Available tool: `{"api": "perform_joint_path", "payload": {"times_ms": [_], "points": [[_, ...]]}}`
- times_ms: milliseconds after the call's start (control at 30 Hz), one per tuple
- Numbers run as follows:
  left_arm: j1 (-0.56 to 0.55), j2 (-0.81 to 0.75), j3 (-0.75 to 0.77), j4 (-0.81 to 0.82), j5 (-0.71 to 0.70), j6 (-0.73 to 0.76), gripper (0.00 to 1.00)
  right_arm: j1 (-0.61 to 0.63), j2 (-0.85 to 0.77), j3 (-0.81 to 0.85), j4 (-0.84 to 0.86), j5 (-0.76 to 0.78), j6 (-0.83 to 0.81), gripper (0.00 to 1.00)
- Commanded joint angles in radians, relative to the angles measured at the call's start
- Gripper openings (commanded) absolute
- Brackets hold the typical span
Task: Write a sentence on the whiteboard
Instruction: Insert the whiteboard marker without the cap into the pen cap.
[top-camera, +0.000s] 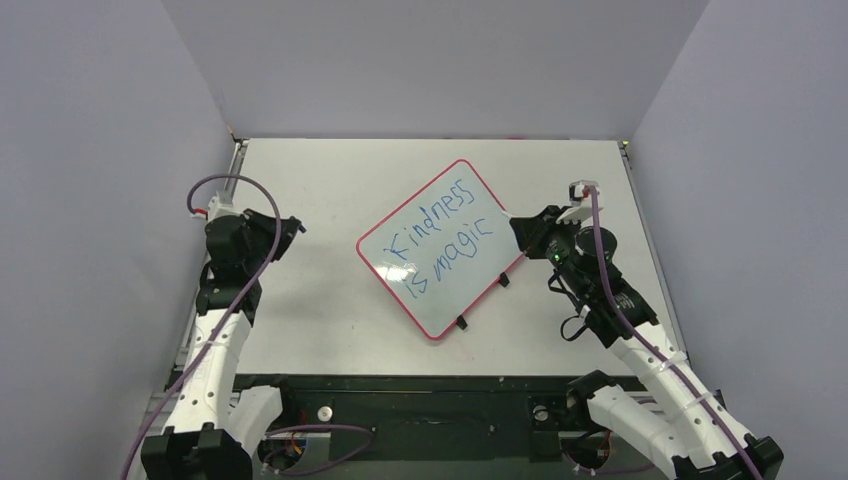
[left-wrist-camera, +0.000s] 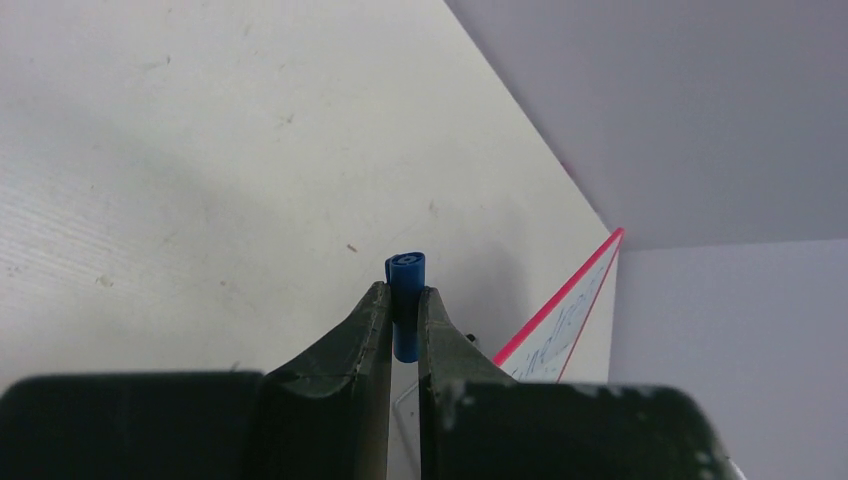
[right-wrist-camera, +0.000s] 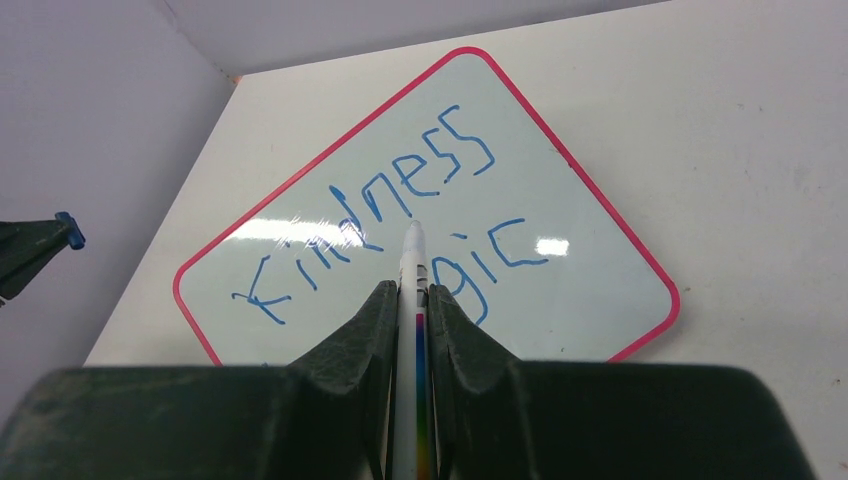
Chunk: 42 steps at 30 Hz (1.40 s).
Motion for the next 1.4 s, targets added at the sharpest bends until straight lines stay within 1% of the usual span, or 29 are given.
{"api": "perform_joint_path", "payload": {"times_ms": [0, 33, 133, 200, 233, 267, 333, 400, 500, 533, 567, 600, 667, 733, 833, 867, 1033, 1133, 1267, 1367], "points": [[0.105, 0.048, 0.019, 0.221, 0.288, 0.004, 0.00, -0.005, -0.007, 0.043, 0.007, 0.002, 0.006, 0.00], [0.116, 0.065, 0.031, 0.229, 0.321, 0.004, 0.00, -0.005, -0.008, 0.042, 0.005, 0.002, 0.007, 0.00], [0.134, 0.102, 0.030, 0.333, 0.397, -0.015, 0.00, -0.004, -0.007, 0.043, 0.005, 0.004, 0.011, 0.00], [0.155, 0.133, 0.005, 0.437, 0.466, -0.084, 0.00, -0.004, -0.003, 0.047, 0.007, 0.004, 0.012, 0.00], [0.171, 0.151, -0.001, 0.494, 0.502, -0.143, 0.00, -0.003, -0.001, 0.049, 0.007, 0.002, 0.013, 0.00], [0.175, 0.156, -0.008, 0.508, 0.508, -0.170, 0.00, -0.003, 0.001, 0.050, 0.008, 0.001, 0.013, 0.00], [0.179, 0.156, -0.014, 0.496, 0.475, -0.227, 0.00, -0.002, 0.008, 0.051, 0.023, -0.006, 0.012, 0.00], [0.173, 0.135, -0.025, 0.486, 0.411, -0.279, 0.00, -0.003, 0.018, 0.054, 0.037, -0.021, 0.012, 0.00], [0.152, 0.084, -0.028, 0.460, 0.351, -0.354, 0.00, -0.002, 0.044, 0.063, 0.068, -0.058, 0.022, 0.00], [0.130, 0.064, -0.017, 0.440, 0.300, -0.380, 0.00, -0.002, 0.055, 0.064, 0.090, -0.067, 0.027, 0.00], [0.116, 0.055, 0.004, 0.376, 0.270, -0.391, 0.00, 0.001, 0.059, 0.066, 0.099, -0.089, 0.037, 0.00], [0.079, 0.043, 0.018, 0.302, 0.208, -0.410, 0.00, 0.003, 0.066, 0.069, 0.137, -0.099, 0.042, 0.00], [0.015, 0.040, 0.059, 0.219, 0.143, -0.447, 0.00, 0.012, 0.079, 0.078, 0.176, -0.129, 0.053, 0.00], [-0.040, 0.043, 0.083, 0.166, 0.113, -0.509, 0.00, 0.036, 0.094, 0.095, 0.204, -0.162, 0.054, 0.00], [-0.131, 0.048, 0.101, 0.146, 0.086, -0.603, 0.00, 0.073, 0.113, 0.125, 0.226, -0.176, 0.032, 0.00], [-0.149, 0.050, 0.104, 0.138, 0.058, -0.640, 0.00, 0.095, 0.118, 0.141, 0.231, -0.181, 0.018, 0.00], [-0.313, 0.055, 0.118, 0.124, -0.072, -0.747, 0.00, 0.177, 0.138, 0.185, 0.254, -0.184, -0.032, 0.00], [-0.373, 0.074, 0.121, 0.155, -0.112, -0.803, 0.00, 0.205, 0.151, 0.203, 0.272, -0.198, -0.040, 0.00], [-0.446, 0.111, 0.122, 0.211, -0.117, -0.858, 0.00, 0.221, 0.167, 0.214, 0.299, -0.223, -0.035, 0.00], [-0.490, 0.128, 0.136, 0.199, -0.160, -0.893, 0.00, 0.231, 0.176, 0.217, 0.303, -0.228, -0.038, 0.00]]}}
